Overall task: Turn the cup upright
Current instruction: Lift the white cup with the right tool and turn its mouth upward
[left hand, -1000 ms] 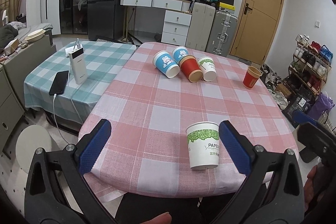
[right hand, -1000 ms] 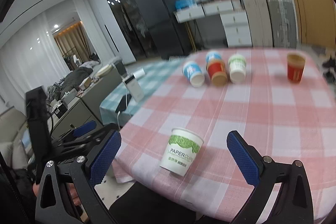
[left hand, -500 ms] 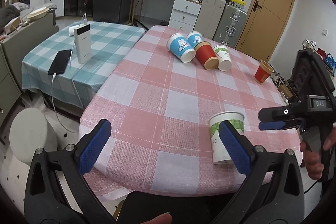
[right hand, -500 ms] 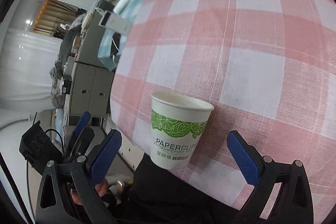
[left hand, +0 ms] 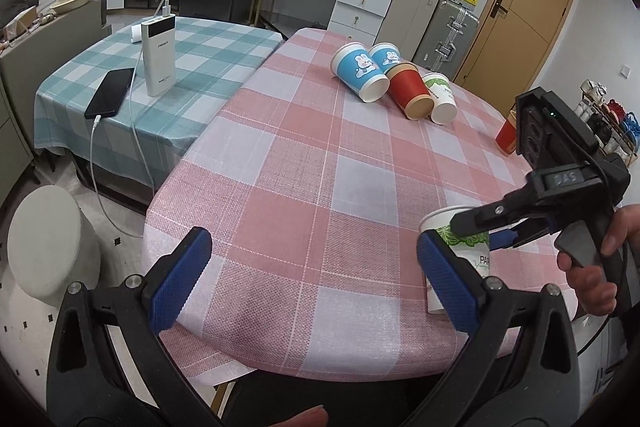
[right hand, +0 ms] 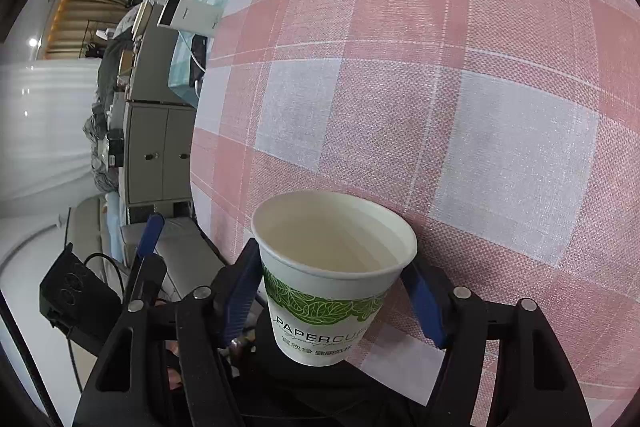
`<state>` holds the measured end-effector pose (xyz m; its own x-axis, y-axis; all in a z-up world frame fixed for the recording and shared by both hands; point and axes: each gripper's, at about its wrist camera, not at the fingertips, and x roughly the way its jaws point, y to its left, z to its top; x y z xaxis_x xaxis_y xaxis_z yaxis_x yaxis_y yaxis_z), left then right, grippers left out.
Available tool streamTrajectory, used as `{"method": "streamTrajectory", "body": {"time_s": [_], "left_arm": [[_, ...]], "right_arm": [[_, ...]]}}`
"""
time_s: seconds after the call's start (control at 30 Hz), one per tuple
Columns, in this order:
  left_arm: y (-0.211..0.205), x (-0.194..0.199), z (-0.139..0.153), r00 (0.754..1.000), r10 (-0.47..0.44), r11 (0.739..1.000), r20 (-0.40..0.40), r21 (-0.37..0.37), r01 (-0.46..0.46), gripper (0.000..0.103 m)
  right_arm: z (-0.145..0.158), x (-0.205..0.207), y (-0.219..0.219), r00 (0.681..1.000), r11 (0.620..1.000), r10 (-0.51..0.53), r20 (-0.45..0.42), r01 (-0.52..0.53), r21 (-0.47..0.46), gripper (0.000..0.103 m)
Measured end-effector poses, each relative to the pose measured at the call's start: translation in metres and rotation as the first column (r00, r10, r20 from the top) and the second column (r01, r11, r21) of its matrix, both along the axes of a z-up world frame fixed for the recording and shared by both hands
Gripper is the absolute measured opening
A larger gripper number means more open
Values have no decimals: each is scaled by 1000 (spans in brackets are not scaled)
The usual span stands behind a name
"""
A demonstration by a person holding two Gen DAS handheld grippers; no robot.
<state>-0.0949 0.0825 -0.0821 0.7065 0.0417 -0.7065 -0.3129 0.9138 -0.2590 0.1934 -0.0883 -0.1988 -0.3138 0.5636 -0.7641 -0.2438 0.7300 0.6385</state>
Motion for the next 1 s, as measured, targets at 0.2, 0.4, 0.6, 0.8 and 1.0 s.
{"method": "streamTrajectory", "body": {"time_s": [0.2, 0.4, 0.6, 0.8, 1.0], "left_arm": [[7, -1, -3, 1000, 22, 1000, 4, -8, -22, 102], [-2, 2, -1, 1000, 0, 1000, 5, 1, 0, 102], [-13, 11, 1, 1000, -28, 1000, -6, 12, 28, 102], [-26, 31, 5, 998, -66, 997, -10, 26, 66, 102], [-51, 63, 7, 992, -127, 991, -17, 45, 127, 102]], "right_arm": [[13, -4, -7, 999, 999, 15, 47, -17, 46, 64], [32, -7, -20, 993, 996, -14, 115, 3, 93, 64], [72, 3, -66, 942, 975, -156, 297, 100, 198, 64], [114, -11, -109, 788, 947, -286, 545, 148, 284, 64], [123, -60, -127, 503, 963, -264, 823, 187, 195, 64]]}}
